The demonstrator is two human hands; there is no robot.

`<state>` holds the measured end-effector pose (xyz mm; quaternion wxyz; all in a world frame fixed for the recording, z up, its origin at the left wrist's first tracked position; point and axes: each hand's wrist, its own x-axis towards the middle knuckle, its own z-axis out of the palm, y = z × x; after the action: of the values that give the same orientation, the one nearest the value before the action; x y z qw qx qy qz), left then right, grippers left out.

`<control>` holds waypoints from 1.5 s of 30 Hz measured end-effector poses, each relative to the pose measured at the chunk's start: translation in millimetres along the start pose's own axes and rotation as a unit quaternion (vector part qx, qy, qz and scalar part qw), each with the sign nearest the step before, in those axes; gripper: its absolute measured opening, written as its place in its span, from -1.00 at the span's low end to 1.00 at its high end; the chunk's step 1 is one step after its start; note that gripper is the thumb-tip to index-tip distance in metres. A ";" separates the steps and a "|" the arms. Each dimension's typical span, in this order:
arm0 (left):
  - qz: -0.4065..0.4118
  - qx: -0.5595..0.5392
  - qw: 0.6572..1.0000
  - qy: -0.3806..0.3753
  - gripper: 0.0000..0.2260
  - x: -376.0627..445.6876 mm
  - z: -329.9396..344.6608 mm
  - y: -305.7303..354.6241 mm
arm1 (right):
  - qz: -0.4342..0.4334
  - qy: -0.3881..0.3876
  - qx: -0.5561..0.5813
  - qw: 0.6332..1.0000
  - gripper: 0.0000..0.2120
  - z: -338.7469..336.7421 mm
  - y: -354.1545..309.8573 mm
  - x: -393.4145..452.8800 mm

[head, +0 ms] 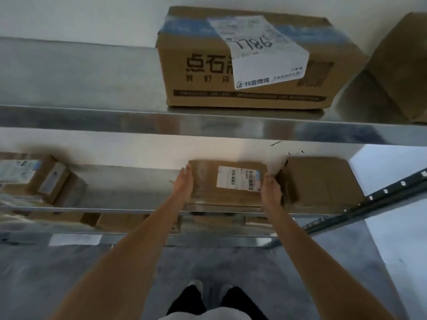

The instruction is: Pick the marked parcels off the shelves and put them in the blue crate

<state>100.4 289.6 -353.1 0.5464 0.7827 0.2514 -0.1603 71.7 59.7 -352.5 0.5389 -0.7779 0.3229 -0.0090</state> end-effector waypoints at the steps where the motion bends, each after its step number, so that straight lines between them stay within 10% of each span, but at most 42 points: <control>1: 0.010 -0.015 1.000 -0.002 -0.51 -0.6 0.7 0.0 | 0.008 0.000 0.001 1.000 -0.70 -1.4 0.5 -1.8; 12: 0.162 -0.194 0.965 0.069 -0.69 -31.5 -12.6 -31.0 | -0.075 0.038 0.140 0.987 -0.75 8.5 16.4 -58.0; 31: 0.077 -0.018 0.987 0.137 -0.65 -6.2 -79.1 -36.4 | -0.095 -0.131 -0.033 0.986 -0.59 51.7 -6.3 -60.2; 36: 0.272 0.023 0.927 0.256 -0.51 -20.8 -63.1 10.7 | -0.162 0.032 -0.018 0.986 -0.49 -30.0 -19.7 -41.4; 41: 0.449 0.013 0.883 0.135 -0.60 -68.7 30.1 68.1 | -0.141 0.194 -0.075 0.968 -0.54 -155.8 -12.0 10.2; 45: 0.357 0.055 0.930 -0.062 -0.50 -93.4 130.7 63.1 | -0.070 0.160 -0.096 0.980 -0.51 -209.4 7.4 48.4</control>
<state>62.6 129.5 -301.1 0.5377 0.8384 -0.0882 -0.0160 30.5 -141.0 -287.2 0.4006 -0.8354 0.3493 -0.1403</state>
